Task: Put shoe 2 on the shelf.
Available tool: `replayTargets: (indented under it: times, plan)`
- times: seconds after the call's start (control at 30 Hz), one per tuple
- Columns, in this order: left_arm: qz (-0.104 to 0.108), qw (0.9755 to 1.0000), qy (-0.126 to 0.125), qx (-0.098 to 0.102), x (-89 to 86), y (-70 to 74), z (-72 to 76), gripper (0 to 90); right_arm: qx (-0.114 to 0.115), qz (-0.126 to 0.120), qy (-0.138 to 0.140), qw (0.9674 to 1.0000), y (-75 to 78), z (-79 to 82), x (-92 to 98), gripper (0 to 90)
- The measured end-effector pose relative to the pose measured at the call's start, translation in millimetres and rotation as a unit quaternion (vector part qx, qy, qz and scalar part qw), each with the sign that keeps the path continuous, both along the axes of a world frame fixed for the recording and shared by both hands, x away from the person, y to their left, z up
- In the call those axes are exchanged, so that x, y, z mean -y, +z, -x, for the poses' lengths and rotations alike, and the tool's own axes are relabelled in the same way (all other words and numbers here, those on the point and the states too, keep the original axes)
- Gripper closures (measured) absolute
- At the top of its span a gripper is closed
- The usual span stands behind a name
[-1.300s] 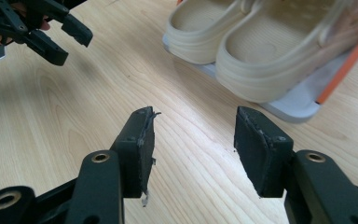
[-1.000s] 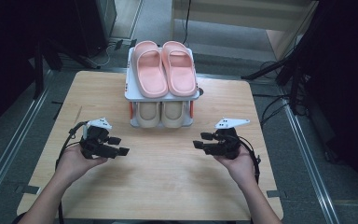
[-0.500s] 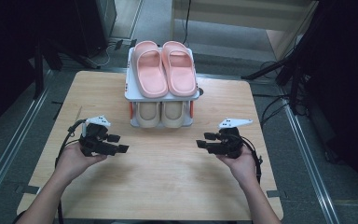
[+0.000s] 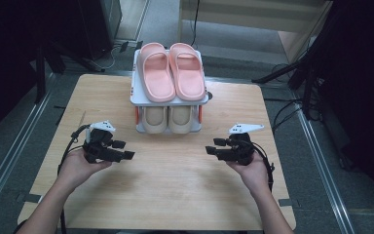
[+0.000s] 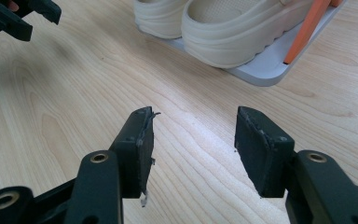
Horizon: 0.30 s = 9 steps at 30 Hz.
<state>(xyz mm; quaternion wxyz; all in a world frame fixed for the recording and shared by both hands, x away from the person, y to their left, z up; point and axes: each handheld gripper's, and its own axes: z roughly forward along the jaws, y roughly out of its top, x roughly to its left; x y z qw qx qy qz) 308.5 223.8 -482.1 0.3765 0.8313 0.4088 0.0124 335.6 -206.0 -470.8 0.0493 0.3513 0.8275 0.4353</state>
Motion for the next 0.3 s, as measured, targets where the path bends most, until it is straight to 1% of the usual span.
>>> replayTargets:
  times: [0.1, 0.17, 0.27, 0.3]
  plan:
    - [0.000, 1.0000, -0.001, 0.000, 0.5, -0.1, 0.1, 36.0, 0.001, 0.001, 0.000, 1.0000, -0.1, -0.1, 0.0, 48.0]
    - [0.003, 1.0000, 0.003, -0.002, 1.2, -0.1, -0.2, 35.2, 0.001, 0.001, 0.000, 1.0000, -0.1, -0.1, -0.1, 47.5]
    - [0.009, 0.9999, 0.009, -0.008, 3.4, -0.5, -0.1, 32.4, 0.000, 0.005, 0.001, 1.0000, -0.2, -0.9, -0.5, 45.4]
    - [0.008, 0.9999, 0.006, -0.007, 3.8, -0.6, -0.3, 30.5, -0.001, 0.004, 0.000, 1.0000, -0.2, -1.2, -0.7, 44.4]
